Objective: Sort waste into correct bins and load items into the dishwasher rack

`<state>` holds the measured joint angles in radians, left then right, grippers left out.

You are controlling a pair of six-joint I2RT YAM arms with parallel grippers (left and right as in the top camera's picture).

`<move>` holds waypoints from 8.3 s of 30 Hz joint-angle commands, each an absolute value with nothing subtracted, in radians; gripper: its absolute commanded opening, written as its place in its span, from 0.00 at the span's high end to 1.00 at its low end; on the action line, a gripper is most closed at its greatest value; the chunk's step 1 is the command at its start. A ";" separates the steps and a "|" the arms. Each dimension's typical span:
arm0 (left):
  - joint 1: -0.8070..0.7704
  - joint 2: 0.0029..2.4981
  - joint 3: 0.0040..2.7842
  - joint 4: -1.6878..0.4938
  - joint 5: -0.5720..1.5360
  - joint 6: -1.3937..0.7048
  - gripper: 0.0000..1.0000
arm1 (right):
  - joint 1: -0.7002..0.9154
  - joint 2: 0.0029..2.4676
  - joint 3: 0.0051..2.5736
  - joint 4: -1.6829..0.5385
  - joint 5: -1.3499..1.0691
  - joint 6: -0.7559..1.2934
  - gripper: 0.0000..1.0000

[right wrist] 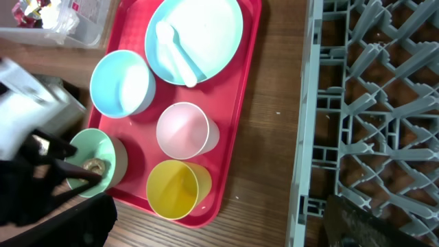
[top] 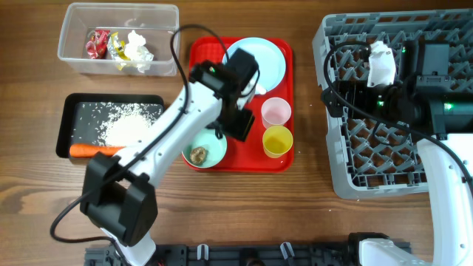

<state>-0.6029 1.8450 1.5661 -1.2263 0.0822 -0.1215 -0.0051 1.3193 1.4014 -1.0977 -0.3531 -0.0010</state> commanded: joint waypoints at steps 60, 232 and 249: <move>0.427 1.973 1.503 -1.328 1.097 0.437 0.96 | 0.002 1.330 1.405 -1.089 -0.336 0.007 0.00; 0.106 1.487 1.406 -1.114 0.076 -0.318 0.00 | 0.629 2.001 1.406 -0.734 -0.223 0.240 0.89; 0.106 1.487 1.406 -1.091 0.076 -0.318 0.00 | 0.628 1.791 1.592 -0.934 -0.019 0.183 0.96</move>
